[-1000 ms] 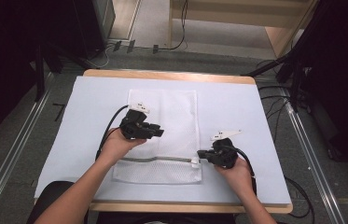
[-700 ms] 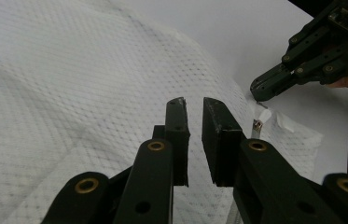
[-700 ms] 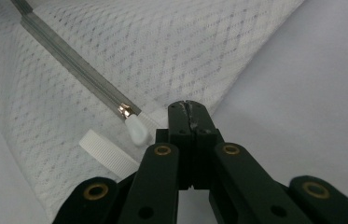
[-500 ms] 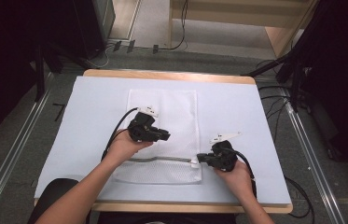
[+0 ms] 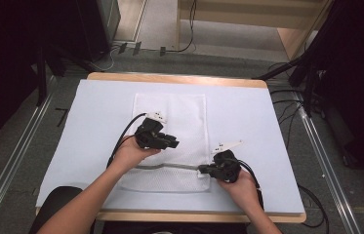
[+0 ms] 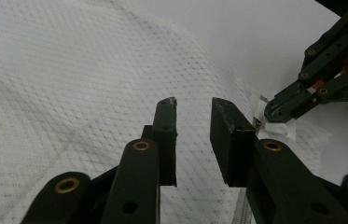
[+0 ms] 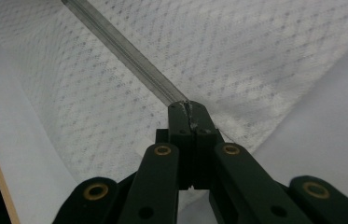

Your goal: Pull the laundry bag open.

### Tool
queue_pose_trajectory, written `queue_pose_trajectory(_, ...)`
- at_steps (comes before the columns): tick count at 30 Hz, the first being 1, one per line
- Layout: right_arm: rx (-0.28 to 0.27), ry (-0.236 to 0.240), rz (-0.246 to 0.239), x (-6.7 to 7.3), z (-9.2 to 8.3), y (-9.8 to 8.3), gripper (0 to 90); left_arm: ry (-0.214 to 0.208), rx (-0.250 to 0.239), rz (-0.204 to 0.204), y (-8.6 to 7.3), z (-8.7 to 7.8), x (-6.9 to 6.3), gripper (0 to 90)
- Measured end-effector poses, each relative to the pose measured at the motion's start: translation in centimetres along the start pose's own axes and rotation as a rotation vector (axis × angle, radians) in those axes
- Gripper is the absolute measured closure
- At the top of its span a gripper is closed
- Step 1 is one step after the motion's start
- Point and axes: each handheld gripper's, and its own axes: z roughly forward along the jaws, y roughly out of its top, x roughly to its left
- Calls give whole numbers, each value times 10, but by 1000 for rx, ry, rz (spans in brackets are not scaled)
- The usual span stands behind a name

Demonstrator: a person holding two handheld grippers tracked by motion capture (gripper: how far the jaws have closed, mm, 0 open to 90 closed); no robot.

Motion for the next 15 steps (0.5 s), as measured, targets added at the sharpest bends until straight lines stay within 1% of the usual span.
queue_pose_trajectory(2, -5, 6, -3, 1, 1, 1, 900, 0, -8, 0, 0, 0, 0, 700)
queue_pose_trajectory(3, -6, 6, -4, 2, 2, 2, 900, 4, -3, 6, 0, -1, 1, 693)
queue_pose_trajectory(6, -12, 18, -13, 4, 4, 4, 900, 5, -12, -1, -1, -2, 1, 678)
queue_pose_trajectory(10, -36, -4, -39, 5, 2, 7, 900, 5, -12, 3, -2, -3, 0, 662)
queue_pose_trajectory(11, -40, -8, -39, 4, 1, 7, 900, 3, -10, -1, -2, -3, -1, 661)
queue_pose_trajectory(12, -42, -10, -41, 3, 0, 6, 900, 6, -7, 4, -2, -4, -2, 658)
queue_pose_trajectory(14, -41, -19, -38, 0, -2, 5, 900, 7, -13, 8, -2, -5, -5, 655)
queue_pose_trajectory(15, -40, -23, -36, -1, -2, 4, 900, -1, -21, 7, -1, -6, -7, 653)
